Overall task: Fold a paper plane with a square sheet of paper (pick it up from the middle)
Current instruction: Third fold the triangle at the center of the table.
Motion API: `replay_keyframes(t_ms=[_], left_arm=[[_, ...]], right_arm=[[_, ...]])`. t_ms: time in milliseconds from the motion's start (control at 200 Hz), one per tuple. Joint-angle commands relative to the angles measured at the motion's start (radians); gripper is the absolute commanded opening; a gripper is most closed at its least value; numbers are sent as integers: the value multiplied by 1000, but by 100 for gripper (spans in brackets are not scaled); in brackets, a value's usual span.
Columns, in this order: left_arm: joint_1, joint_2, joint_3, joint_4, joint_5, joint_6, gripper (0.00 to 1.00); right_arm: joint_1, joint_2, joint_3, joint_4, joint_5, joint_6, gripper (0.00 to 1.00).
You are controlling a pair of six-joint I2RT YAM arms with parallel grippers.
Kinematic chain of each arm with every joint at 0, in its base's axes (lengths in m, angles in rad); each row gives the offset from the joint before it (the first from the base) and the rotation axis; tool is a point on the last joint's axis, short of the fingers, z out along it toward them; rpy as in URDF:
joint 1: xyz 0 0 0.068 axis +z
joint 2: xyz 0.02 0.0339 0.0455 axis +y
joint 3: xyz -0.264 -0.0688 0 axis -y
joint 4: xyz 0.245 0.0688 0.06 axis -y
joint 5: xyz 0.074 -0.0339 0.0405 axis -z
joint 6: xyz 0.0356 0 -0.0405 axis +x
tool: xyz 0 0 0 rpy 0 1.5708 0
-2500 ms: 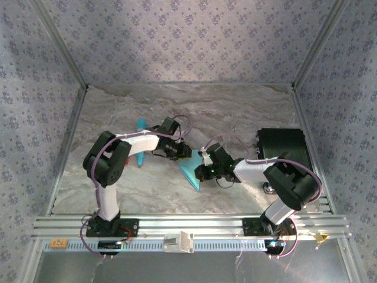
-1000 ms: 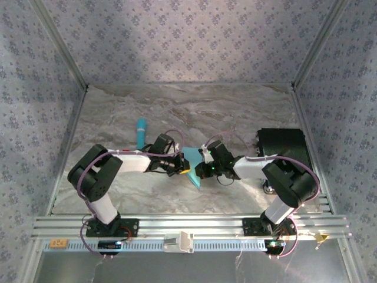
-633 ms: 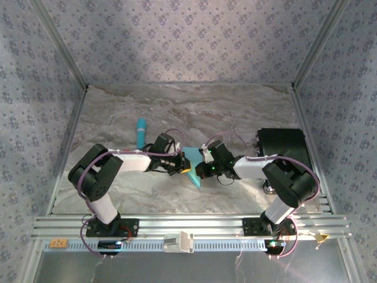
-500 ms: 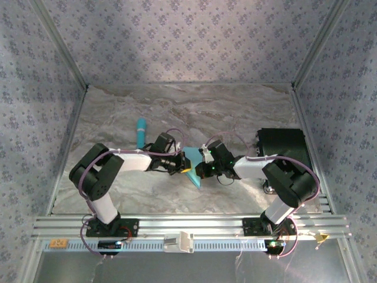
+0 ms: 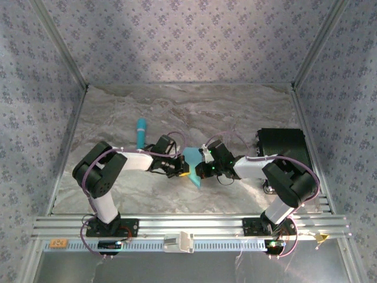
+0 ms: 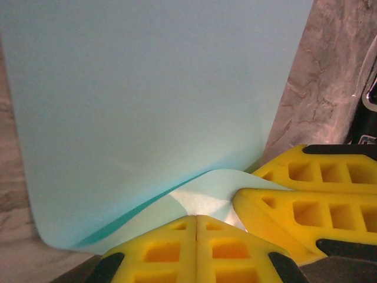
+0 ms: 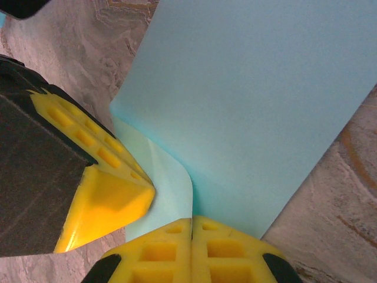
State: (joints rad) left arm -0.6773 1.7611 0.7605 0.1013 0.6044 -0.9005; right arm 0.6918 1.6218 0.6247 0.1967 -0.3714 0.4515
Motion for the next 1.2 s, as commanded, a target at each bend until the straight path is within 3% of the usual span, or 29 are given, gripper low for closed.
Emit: replay_keyframes(t_ms=[0, 290, 455, 620, 710, 909, 1194], left_arm=[[-8, 19, 14, -54, -24, 38, 0], [-7, 43, 22, -46, -25, 48, 0], [-7, 54, 22, -46, -25, 50, 0], [-7, 55, 24, -48, -25, 52, 0], [-7, 55, 26, -49, -25, 54, 0], [-8, 56, 29, -53, -28, 58, 0], [-8, 60, 36, -60, -25, 64, 0]], right_arm=[[-9, 12, -7, -49, 9, -13, 3], [-9, -1, 0, -47, -12, 4, 7], [-16, -71, 15, -88, -6, 28, 24], [-24, -175, 18, -160, 7, 46, 33], [-19, -191, 14, -157, -53, 69, 30], [50, -139, 39, -171, -125, 96, 8], [91, -45, 103, -210, -95, 84, 5]])
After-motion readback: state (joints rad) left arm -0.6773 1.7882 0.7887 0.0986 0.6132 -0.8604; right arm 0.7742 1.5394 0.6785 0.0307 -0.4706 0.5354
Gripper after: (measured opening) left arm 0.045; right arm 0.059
